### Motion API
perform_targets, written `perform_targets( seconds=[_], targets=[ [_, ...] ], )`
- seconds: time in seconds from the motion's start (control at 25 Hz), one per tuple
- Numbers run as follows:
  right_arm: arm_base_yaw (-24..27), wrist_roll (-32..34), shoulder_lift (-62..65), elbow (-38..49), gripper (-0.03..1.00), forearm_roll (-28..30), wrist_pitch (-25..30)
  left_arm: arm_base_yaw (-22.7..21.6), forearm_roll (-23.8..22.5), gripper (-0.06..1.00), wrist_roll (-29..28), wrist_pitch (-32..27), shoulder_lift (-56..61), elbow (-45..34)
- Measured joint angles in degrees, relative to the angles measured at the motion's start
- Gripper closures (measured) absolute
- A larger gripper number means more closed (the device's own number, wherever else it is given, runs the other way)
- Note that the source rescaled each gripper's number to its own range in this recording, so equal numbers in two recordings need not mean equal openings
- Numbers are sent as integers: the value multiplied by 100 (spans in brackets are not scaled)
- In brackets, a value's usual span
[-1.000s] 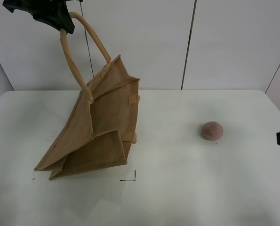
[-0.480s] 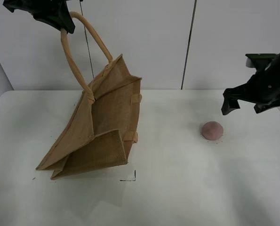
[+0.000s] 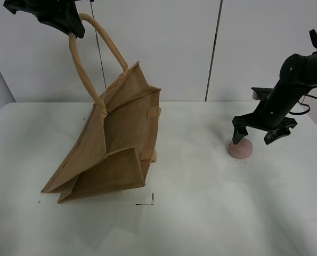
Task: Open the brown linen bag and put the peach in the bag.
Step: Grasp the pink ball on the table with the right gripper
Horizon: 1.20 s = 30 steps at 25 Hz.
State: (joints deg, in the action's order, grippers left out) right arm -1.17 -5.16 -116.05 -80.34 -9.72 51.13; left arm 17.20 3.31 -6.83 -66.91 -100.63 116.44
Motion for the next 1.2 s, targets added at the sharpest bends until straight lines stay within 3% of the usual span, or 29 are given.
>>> perform_targets(
  seconds=[0.28,0.56,0.96,1.08,1.12,1.2],
  targets=[
    [-250,-247,-37,-5,-3,225,-154,0,0,94,0,0,0,0],
    [-399,-70,-65,-5,-3,519,-472,0,0,94,0,0,0,0],
    [-399,-56,-714,-5,-3,406,-900,0,2,94,0,0,0,0],
    [-399,-56,-726,-32,14,384,-891,0,2,94,0,0,0,0],
    [-399,-56,-726,-64,28,384,-886,0,2,94,0,0,0,0],
    [-399,-56,-726,-138,68,384,-796,0,2,94,0,0,0,0]
  ],
)
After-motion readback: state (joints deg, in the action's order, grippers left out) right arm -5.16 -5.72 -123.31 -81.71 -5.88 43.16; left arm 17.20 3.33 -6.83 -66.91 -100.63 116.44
